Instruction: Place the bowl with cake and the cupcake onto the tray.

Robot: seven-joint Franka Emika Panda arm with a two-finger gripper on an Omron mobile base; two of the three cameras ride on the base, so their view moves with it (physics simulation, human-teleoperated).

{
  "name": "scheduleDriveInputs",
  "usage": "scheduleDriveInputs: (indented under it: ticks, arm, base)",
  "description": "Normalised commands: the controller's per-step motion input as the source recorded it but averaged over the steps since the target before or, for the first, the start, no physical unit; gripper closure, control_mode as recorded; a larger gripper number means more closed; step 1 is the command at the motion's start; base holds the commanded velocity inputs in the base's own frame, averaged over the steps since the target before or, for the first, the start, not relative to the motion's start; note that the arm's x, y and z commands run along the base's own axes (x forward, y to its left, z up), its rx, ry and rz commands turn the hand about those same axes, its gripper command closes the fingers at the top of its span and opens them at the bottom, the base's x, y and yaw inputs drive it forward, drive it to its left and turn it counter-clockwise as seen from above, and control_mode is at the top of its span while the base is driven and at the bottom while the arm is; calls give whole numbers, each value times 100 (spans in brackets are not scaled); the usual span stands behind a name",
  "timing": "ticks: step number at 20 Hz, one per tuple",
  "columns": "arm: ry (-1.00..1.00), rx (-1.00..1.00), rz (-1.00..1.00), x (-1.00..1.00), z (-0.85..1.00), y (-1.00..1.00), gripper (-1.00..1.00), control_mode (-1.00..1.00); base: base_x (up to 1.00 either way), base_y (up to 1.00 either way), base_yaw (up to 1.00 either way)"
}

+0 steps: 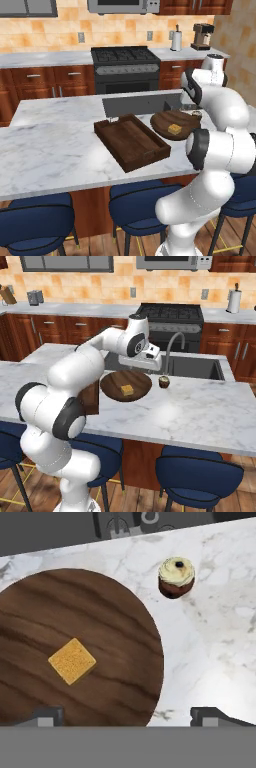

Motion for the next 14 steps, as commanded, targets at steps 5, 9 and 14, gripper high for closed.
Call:
scheduleDriveInputs:
  ticks: [5,9,14]
  arm:
    - [3,0,0,38,-29,-42,-100,-100]
    - [1,0,0,39,-18,-28,-100,-100]
    - [2,0,0,37,-24,-24,-100,-100]
  base:
    - [0,0,0]
    - [0,0,0]
    - [0,0,0]
